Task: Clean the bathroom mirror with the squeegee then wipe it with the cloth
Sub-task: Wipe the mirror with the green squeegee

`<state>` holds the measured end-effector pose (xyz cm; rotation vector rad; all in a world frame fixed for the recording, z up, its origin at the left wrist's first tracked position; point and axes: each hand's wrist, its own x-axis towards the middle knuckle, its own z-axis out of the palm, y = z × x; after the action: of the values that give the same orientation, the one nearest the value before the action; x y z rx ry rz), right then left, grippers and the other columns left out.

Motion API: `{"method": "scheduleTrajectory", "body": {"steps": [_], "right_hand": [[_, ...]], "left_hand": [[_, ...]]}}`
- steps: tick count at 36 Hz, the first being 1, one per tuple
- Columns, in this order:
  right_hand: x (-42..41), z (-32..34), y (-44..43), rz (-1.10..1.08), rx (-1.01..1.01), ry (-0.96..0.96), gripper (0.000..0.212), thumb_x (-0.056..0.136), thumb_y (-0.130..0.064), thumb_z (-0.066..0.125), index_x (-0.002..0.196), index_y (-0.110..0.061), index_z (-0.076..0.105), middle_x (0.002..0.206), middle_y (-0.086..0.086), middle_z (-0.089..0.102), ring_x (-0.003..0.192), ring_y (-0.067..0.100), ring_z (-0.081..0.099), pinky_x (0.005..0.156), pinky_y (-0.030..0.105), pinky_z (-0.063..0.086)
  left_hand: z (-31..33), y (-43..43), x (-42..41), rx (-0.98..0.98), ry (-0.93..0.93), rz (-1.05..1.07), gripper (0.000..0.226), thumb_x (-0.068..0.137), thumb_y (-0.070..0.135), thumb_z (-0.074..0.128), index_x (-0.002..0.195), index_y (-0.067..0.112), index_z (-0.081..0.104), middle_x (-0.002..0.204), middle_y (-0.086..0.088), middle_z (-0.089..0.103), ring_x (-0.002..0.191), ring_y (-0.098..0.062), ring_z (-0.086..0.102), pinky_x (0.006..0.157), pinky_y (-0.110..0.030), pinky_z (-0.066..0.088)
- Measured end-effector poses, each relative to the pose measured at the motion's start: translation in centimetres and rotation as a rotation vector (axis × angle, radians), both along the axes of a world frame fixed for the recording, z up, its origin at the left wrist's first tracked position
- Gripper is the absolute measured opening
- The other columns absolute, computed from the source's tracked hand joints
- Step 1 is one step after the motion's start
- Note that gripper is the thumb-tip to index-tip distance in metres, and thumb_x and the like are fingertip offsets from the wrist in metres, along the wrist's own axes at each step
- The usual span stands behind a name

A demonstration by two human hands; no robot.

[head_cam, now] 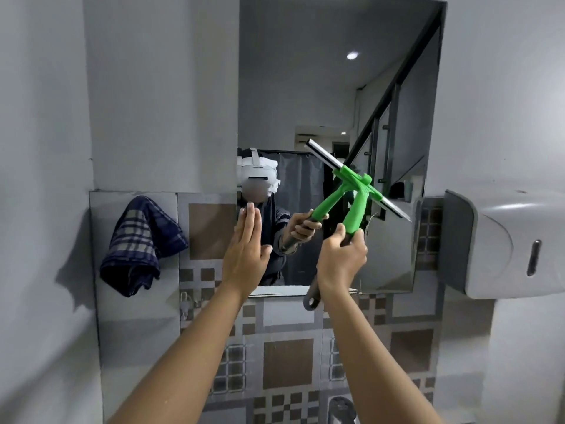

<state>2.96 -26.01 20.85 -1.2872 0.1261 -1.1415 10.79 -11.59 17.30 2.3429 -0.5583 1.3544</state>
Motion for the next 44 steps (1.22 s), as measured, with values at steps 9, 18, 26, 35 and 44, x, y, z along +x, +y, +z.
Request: {"method": "scheduleTrajectory", "body": {"steps": [9,18,26,35,44], "right_hand": [[-0.1,0.6,3.1,0.025,-0.178,-0.023,0.014,0.095,-0.015,0.045,0.091,-0.001,0.048,0.059,-0.007,0.048,0.044,-0.004,0.05,0.04,0.008,0.035],[0.9,-0.7,3.2,-0.035,-0.567,0.059,0.035,0.096,-0.032,0.04,0.124,-0.012,0.039,0.085,0.01,0.065,0.072,0.028,0.063,0.059,0.045,0.054],[0.7,-1.5,-1.0,-0.138,-0.953,0.066,0.042,0.097,-0.028,0.037,0.133,-0.006,0.034,0.11,0.013,0.065,0.079,0.032,0.063,0.054,0.03,0.037],[1.1,0.5,-5.7,-0.227,-1.28,0.073,0.042,0.095,-0.023,0.044,0.13,0.0,0.039,0.113,0.016,0.061,0.077,0.037,0.062,0.037,0.022,0.021],[1.1,2.8,-8.9,-0.289,-1.47,0.032,0.043,0.088,-0.017,0.057,0.125,0.004,0.047,0.098,0.02,0.066,0.07,0.039,0.063,0.047,0.027,0.03]], "left_hand": [[-0.8,-0.1,0.2,-0.017,0.015,0.014,0.08,0.09,0.018,0.053,0.146,0.012,-0.003,0.154,0.001,-0.015,0.142,-0.015,-0.012,0.107,-0.02,0.021],[-2.5,-0.8,-0.2,-0.1,0.016,0.021,0.078,0.091,0.017,0.05,0.145,0.012,-0.005,0.156,-0.003,-0.01,0.143,-0.018,-0.009,0.108,-0.023,0.028],[-5.7,-2.8,-0.4,-0.263,0.061,0.04,0.082,0.089,0.02,0.056,0.146,0.014,-0.003,0.155,-0.003,-0.007,0.143,-0.019,-0.005,0.11,-0.032,0.031],[-7.1,-4.2,-0.8,-0.382,0.057,0.062,0.098,0.088,0.022,0.058,0.138,0.037,-0.025,0.155,0.0,-0.008,0.143,-0.019,-0.001,0.099,-0.044,0.046],[-7.0,-4.7,-0.6,-0.405,0.111,0.146,0.081,0.091,0.028,0.05,0.143,0.02,-0.012,0.151,0.007,-0.019,0.14,-0.01,-0.013,0.109,-0.025,0.021]]}}
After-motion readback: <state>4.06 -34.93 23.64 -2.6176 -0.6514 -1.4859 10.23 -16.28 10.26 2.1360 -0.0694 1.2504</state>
